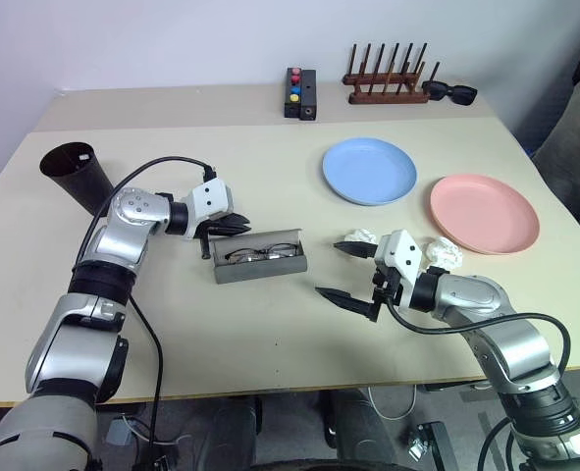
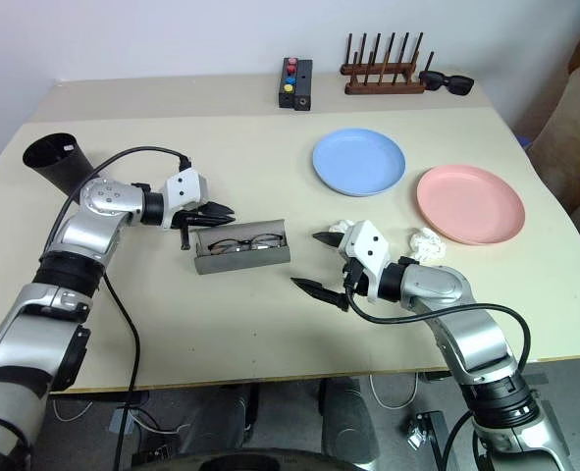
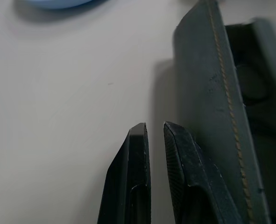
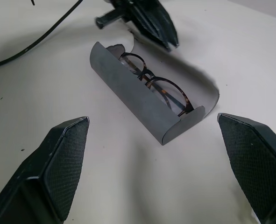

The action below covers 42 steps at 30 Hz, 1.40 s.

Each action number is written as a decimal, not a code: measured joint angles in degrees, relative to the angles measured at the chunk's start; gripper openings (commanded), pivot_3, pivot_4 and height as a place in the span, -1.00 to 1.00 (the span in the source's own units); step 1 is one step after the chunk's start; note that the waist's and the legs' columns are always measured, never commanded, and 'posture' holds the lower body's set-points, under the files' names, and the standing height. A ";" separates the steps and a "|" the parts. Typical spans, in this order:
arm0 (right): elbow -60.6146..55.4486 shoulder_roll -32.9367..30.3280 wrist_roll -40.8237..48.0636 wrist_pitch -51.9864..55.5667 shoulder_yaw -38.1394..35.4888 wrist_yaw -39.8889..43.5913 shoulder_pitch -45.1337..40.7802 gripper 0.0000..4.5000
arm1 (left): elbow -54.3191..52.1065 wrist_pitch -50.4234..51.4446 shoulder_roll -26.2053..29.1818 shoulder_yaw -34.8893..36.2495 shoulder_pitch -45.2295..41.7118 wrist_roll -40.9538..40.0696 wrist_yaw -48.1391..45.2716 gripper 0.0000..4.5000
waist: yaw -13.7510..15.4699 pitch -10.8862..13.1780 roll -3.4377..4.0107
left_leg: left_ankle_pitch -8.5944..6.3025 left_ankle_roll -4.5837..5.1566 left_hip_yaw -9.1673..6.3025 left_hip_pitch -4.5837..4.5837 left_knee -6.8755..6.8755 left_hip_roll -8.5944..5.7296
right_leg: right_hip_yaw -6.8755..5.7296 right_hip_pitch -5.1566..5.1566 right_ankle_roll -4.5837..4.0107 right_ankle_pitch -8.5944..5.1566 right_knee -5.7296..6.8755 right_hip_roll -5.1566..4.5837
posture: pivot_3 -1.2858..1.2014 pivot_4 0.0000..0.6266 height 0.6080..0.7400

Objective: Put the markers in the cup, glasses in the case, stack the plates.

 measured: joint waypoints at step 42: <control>74.24 4.94 -34.23 -31.75 9.14 -15.01 -41.66 -0.04 | -47.69 22.59 1.08 12.68 31.43 -19.03 18.70 -0.79 | -0.91 0.03 0.07 | 0.00 0.00 0.05 0.06 -0.09 0.00 | 0.03 -0.01 -0.13 0.04 -0.05 -0.02 | 0.03 -0.52 0.98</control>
